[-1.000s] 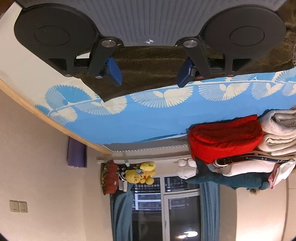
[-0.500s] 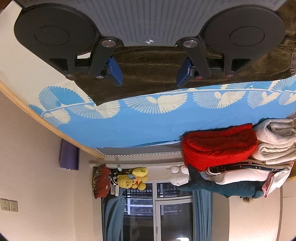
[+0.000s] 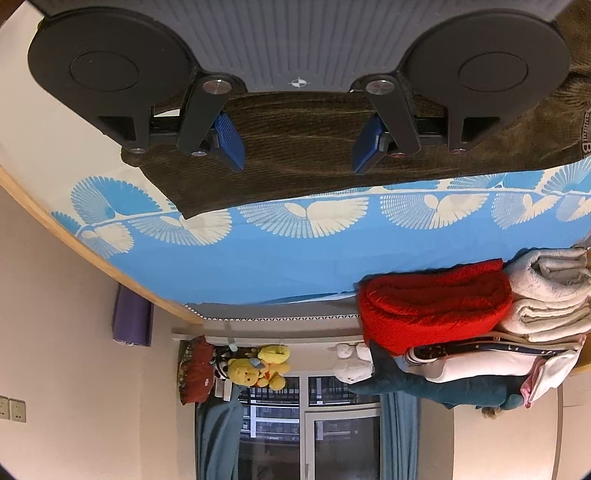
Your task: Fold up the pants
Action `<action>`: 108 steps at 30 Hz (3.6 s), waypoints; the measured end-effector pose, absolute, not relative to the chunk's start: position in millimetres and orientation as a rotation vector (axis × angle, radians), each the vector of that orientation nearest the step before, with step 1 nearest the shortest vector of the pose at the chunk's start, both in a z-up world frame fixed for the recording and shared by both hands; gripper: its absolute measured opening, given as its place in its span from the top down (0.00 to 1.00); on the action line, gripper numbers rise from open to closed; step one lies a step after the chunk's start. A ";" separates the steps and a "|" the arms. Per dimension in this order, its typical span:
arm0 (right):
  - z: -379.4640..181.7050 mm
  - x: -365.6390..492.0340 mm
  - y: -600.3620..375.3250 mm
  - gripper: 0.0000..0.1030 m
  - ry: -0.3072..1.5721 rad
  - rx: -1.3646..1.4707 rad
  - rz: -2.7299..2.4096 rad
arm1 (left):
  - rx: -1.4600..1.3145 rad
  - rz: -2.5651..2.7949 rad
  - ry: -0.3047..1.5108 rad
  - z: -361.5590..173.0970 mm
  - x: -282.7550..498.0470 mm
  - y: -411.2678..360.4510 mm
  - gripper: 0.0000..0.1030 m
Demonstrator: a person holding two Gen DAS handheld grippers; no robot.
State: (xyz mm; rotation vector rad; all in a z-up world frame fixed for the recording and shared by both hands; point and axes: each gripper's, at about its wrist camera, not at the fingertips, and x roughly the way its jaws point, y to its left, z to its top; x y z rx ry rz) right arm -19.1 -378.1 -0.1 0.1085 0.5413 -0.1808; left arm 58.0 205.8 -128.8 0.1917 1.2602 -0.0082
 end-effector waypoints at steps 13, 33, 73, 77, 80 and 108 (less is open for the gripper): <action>-3.0 -24.0 -388.2 0.34 0.557 0.107 -0.195 | 0.358 -0.199 1.286 -136.8 49.1 161.2 0.54; -5.8 -24.5 -398.0 0.32 0.584 0.106 -0.212 | 0.222 -0.101 1.155 -104.6 64.6 164.3 0.48; -2.0 12.0 -376.0 0.32 0.539 0.080 -0.133 | 0.059 0.035 0.945 -68.5 119.3 136.1 0.29; -2.5 13.9 -376.2 0.32 0.540 0.086 -0.131 | 0.045 0.034 0.949 -67.0 119.4 138.4 0.42; -1.7 14.0 -376.6 0.32 0.539 0.100 -0.130 | -0.027 0.069 0.934 -58.0 117.6 154.4 0.83; -11.5 41.8 -367.1 0.70 0.636 0.202 0.008 | -0.092 0.088 0.904 -119.1 287.3 162.0 0.20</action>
